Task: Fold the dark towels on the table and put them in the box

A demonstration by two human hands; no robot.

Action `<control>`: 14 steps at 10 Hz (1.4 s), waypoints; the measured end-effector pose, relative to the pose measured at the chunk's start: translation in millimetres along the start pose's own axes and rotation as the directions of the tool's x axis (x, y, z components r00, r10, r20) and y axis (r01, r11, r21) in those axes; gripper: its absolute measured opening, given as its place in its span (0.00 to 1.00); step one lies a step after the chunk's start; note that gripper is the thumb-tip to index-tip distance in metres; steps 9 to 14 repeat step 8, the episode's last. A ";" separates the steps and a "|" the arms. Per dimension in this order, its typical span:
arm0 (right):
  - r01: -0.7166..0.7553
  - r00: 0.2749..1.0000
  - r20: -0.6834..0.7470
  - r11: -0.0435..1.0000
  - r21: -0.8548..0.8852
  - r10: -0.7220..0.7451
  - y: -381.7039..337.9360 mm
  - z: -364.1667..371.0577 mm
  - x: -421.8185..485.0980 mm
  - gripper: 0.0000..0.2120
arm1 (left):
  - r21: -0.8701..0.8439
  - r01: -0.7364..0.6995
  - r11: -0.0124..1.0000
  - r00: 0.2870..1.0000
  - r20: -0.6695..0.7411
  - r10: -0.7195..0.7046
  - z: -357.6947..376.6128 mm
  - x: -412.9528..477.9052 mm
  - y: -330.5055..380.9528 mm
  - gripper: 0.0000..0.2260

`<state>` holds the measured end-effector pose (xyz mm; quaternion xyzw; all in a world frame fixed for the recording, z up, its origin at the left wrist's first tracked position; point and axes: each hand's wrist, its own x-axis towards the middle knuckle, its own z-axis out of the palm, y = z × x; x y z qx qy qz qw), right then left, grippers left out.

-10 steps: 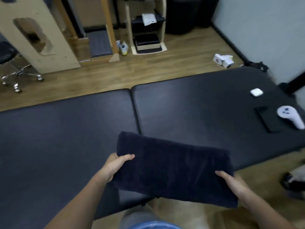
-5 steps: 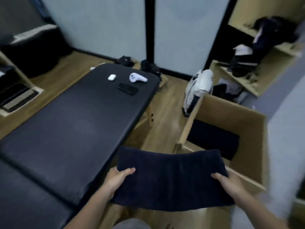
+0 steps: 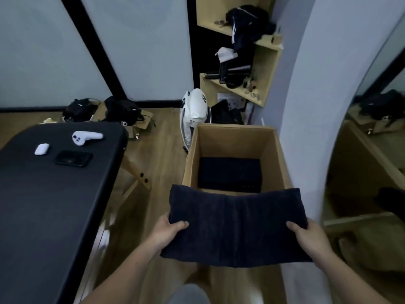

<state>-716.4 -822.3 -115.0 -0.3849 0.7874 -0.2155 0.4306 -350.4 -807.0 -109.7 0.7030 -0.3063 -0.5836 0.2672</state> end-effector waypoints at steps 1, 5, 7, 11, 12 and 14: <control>0.025 0.999 -0.027 0.999 -0.033 -0.026 -25.5 8.4 44.8 0.12 | -0.005 -0.006 1.000 1.000 -0.029 0.006 15.6 52.7 29.6 0.12; 0.113 0.974 -0.171 0.971 -0.211 -0.150 -171.8 60.3 278.4 0.21 | 0.157 -0.080 0.984 0.989 -0.113 0.099 68.3 302.3 191.0 0.23; 0.149 0.961 -0.167 0.923 -0.353 -0.219 -193.9 56.7 344.3 0.28 | 0.513 0.061 0.856 0.985 -0.172 0.033 60.9 358.7 215.3 0.27; 0.166 0.961 -0.150 0.917 -0.363 -0.233 -192.6 51.8 344.5 0.29 | 0.542 -0.003 0.840 0.997 -0.062 0.044 69.8 357.4 219.6 0.27; 0.166 0.961 -0.150 0.917 -0.363 -0.233 -192.6 51.8 344.5 0.29 | 0.542 -0.003 0.840 0.997 -0.062 0.044 69.8 357.4 219.6 0.27; 0.166 0.961 -0.150 0.917 -0.363 -0.233 -192.6 51.8 344.5 0.29 | 0.542 -0.003 0.840 0.997 -0.062 0.044 69.8 357.4 219.6 0.27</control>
